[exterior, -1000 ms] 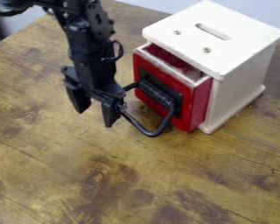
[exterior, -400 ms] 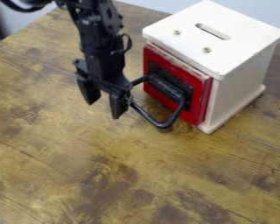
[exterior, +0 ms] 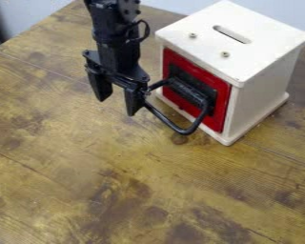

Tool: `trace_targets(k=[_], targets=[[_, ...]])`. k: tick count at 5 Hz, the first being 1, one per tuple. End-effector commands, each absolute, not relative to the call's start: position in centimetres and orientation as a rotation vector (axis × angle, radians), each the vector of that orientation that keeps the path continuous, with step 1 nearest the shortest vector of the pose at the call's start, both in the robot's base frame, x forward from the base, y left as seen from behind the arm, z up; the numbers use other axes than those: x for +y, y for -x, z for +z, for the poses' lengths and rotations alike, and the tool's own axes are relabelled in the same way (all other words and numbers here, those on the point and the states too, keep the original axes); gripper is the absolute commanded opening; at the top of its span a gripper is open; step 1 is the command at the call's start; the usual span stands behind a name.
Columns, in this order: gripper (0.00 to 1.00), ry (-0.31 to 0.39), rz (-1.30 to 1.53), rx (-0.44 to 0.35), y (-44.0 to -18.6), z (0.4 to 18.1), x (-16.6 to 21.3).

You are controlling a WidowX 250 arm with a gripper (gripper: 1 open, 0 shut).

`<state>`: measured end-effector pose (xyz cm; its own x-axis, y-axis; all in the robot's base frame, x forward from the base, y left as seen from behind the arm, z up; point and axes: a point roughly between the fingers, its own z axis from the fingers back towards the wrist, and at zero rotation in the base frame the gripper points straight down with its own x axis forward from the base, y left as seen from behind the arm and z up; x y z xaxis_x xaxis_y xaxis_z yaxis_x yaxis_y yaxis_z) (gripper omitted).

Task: Close the drawer

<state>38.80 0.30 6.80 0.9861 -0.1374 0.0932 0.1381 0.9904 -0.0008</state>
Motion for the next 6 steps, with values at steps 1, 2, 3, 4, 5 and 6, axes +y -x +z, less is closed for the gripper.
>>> trace_targets(k=[1,2,3,4,5,6], targets=[[1.0,-0.01,-0.076,-0.19,-38.1,10.0,0.9],[1.0,-0.015,0.006,-0.198,-36.2,10.3,2.1],[1.0,-0.013,0.053,-0.201,-35.4,10.8,2.4],[1.0,-0.013,0.095,-0.198,-35.9,10.1,2.7],[1.0,-0.01,0.044,-0.17,-35.9,8.9,3.2],[1.0,-0.003,-0.006,-0.155,-35.8,7.8,3.8]])
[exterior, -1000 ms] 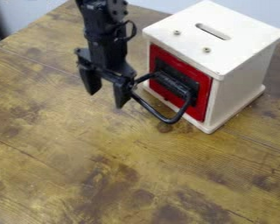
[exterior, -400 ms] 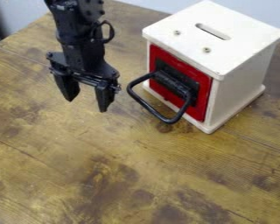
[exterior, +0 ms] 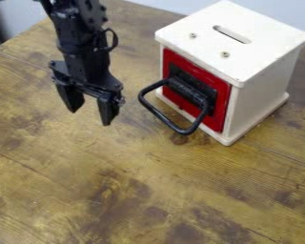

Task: Close the drawer

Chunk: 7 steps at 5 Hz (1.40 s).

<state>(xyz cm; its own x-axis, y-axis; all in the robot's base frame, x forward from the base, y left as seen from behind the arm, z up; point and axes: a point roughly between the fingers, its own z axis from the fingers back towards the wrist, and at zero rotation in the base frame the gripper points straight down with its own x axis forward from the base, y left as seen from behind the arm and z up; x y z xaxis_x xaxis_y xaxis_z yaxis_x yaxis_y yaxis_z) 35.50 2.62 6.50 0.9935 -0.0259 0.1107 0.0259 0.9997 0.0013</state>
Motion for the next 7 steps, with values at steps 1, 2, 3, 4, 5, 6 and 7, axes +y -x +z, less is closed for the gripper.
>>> trace_targets(k=[1,2,3,4,5,6,7], targets=[[1.0,0.0,-0.033,-0.144,-36.3,8.2,3.3],[1.0,-0.001,-0.033,-0.158,-36.2,8.0,2.9],[1.0,0.0,-0.033,-0.153,-36.2,7.7,2.5],[1.0,0.004,-0.071,-0.144,-36.8,7.4,1.2],[1.0,-0.001,-0.058,-0.165,-36.9,7.2,2.5],[1.0,0.0,-0.047,-0.164,-37.4,7.5,4.0],[1.0,-0.003,-0.035,-0.165,-37.9,7.7,5.2]])
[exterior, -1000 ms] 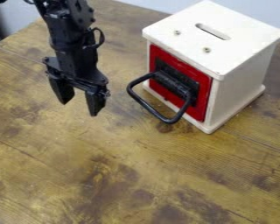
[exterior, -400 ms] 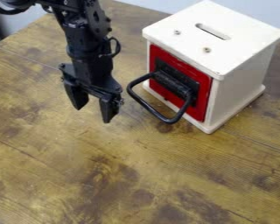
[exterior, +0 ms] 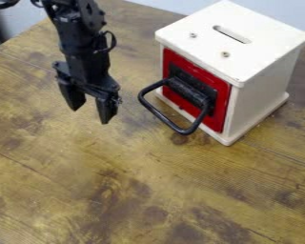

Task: Close the drawer

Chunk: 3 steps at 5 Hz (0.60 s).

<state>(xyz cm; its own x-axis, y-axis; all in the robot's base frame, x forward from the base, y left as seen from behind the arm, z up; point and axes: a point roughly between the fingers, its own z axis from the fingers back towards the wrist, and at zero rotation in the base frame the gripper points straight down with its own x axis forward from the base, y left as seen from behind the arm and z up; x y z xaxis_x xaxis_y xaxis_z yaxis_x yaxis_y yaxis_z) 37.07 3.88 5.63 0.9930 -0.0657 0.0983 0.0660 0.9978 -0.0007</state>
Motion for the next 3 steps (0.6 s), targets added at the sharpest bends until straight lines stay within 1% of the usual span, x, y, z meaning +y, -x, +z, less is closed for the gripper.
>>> trace_targets(k=[1,2,3], targets=[[1.0,-0.009,0.029,-0.166,-38.2,7.7,5.2],[1.0,-0.011,0.048,-0.161,-38.3,7.4,4.4],[1.0,-0.014,0.07,-0.156,-37.3,7.1,3.9]])
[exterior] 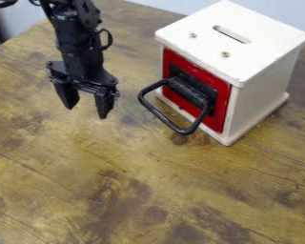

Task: Close the drawer

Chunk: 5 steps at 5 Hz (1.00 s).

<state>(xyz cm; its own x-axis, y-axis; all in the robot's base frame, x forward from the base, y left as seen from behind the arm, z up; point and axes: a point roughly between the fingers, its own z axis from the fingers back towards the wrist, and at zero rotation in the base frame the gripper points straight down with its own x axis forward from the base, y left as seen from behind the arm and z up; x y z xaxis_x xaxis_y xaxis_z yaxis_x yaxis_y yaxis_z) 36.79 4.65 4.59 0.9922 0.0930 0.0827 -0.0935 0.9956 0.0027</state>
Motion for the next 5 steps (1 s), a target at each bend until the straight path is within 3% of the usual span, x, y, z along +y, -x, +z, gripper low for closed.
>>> trace_targets(k=[1,3,4,5], targets=[[1.0,-0.01,0.069,-0.173,-36.3,7.2,3.3],[1.0,-0.005,0.044,-0.215,-37.0,9.4,1.8],[1.0,-0.005,0.017,-0.2,-37.0,9.6,1.8],[1.0,-0.003,0.0,-0.197,-37.6,8.6,1.6]])
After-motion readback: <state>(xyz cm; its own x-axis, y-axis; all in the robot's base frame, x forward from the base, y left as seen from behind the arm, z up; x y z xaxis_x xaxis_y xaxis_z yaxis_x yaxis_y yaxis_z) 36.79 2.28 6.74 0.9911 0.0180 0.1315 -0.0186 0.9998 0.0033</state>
